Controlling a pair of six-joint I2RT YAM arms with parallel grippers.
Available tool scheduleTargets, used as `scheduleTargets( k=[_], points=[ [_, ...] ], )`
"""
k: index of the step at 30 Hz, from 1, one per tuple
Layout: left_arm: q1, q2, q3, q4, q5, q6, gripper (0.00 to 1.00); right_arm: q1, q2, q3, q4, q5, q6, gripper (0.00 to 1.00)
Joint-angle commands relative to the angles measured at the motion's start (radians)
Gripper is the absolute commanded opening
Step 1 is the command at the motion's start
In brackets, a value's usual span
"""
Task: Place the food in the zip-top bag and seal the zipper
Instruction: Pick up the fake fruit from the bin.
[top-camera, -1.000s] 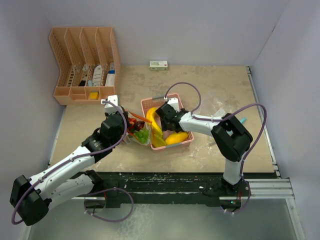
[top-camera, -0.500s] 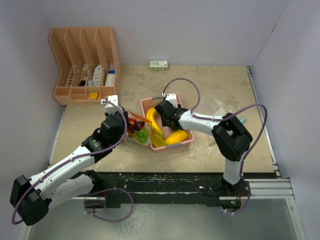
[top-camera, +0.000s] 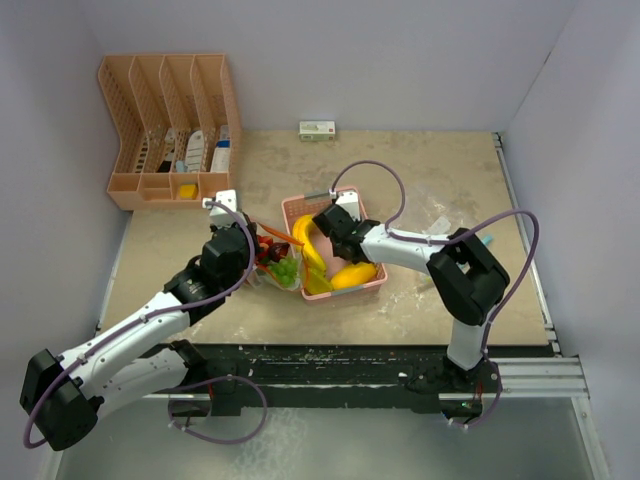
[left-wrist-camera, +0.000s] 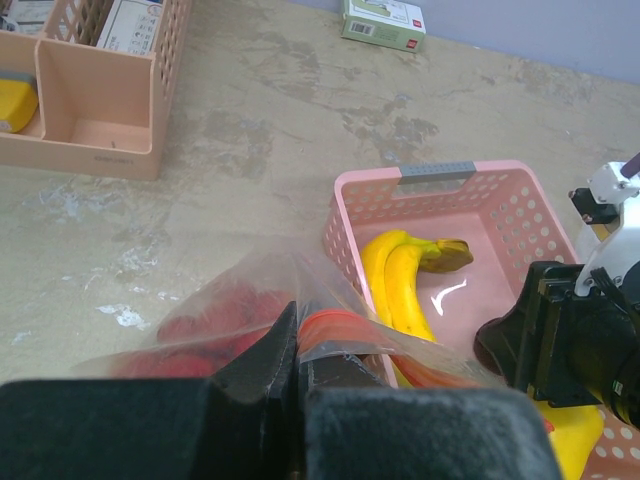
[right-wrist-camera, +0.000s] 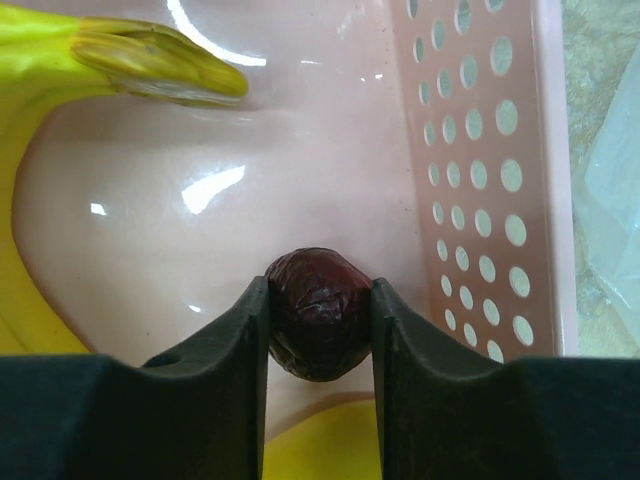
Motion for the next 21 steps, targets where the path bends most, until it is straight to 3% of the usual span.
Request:
scheduleTargets(
  k=[1, 6, 11, 16, 21],
  points=[
    [0.002, -0.011, 0.002, 0.062, -0.005, -0.001, 0.0, -0.006, 0.012, 0.006, 0.006, -0.016, 0.018, 0.28],
    [0.002, -0.018, 0.0, 0.06, -0.008, -0.001, 0.0, -0.006, -0.039, 0.003, -0.001, -0.017, 0.016, 0.01],
    [0.002, -0.012, 0.002, 0.065, -0.005, -0.001, 0.0, -0.003, -0.223, -0.011, -0.003, -0.021, -0.041, 0.0],
    [0.002, 0.005, 0.005, 0.066, 0.0, -0.007, 0.0, 0.042, -0.469, -0.078, 0.088, -0.221, -0.164, 0.0],
    [0.002, 0.011, 0.003, 0.063, -0.007, -0.005, 0.0, 0.19, -0.619, -0.153, 0.241, -0.443, -0.209, 0.0]
  ],
)
